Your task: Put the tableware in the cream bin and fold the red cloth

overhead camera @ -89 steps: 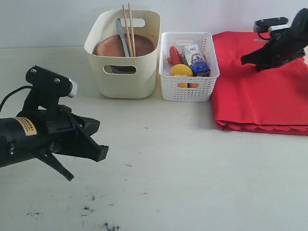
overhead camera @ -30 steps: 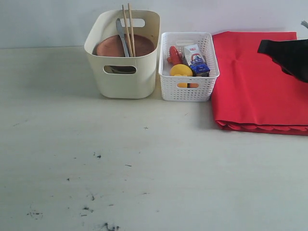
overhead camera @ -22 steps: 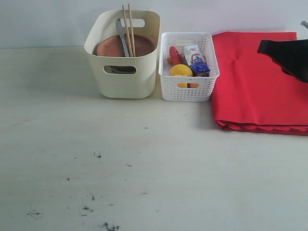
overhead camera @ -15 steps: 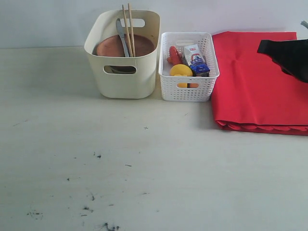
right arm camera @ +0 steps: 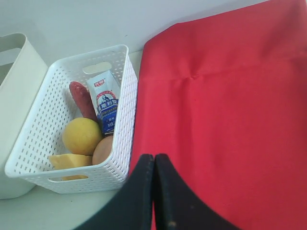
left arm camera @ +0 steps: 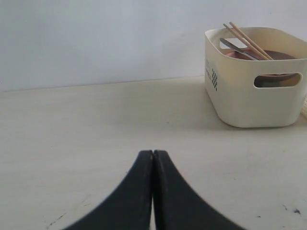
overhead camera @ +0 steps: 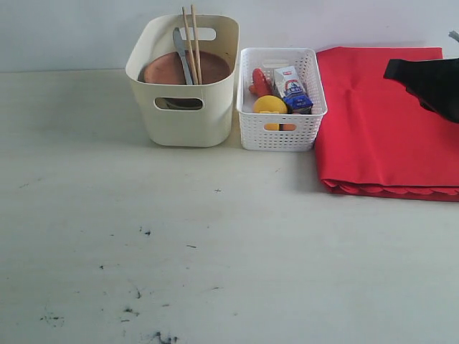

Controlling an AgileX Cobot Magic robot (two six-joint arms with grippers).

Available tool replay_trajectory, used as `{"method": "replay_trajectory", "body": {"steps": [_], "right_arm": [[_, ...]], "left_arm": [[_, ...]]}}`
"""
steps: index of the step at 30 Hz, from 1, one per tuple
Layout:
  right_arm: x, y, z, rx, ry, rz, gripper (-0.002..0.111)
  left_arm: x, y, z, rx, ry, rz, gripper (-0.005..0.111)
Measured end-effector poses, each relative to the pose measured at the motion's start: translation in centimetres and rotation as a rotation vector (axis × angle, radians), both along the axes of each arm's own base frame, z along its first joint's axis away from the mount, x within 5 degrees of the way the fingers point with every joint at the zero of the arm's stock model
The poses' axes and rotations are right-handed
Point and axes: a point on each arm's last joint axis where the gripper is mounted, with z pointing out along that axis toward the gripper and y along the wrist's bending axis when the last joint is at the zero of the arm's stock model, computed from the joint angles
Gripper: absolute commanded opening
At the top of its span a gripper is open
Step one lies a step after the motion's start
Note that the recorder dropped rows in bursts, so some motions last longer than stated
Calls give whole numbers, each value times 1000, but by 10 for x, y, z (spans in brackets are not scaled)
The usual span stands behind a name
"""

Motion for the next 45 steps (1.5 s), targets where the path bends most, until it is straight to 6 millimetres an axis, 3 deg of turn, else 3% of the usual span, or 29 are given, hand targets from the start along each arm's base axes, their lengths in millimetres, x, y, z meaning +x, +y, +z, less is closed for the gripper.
{"method": "replay_trajectory", "body": {"steps": [14, 18, 23, 29, 35, 45], "right_arm": [[-4, 0, 1, -3, 14, 9, 0], [-32, -4, 4, -5, 2, 21, 0], [-92, -14, 0, 25, -68, 18, 0], [-147, -22, -10, -11, -210, 61, 0], [-176, -24, -24, -123, -293, 151, 0], [-193, -27, -32, -194, -422, 164, 0]], "left_arm": [[0, 0, 0, 4, 0, 0, 3], [0, 0, 0, 4, 2, 0, 3], [0, 0, 0, 4, 2, 0, 3], [0, 0, 0, 4, 2, 0, 3], [0, 0, 0, 4, 3, 0, 3], [0, 0, 0, 4, 3, 0, 3]]}}
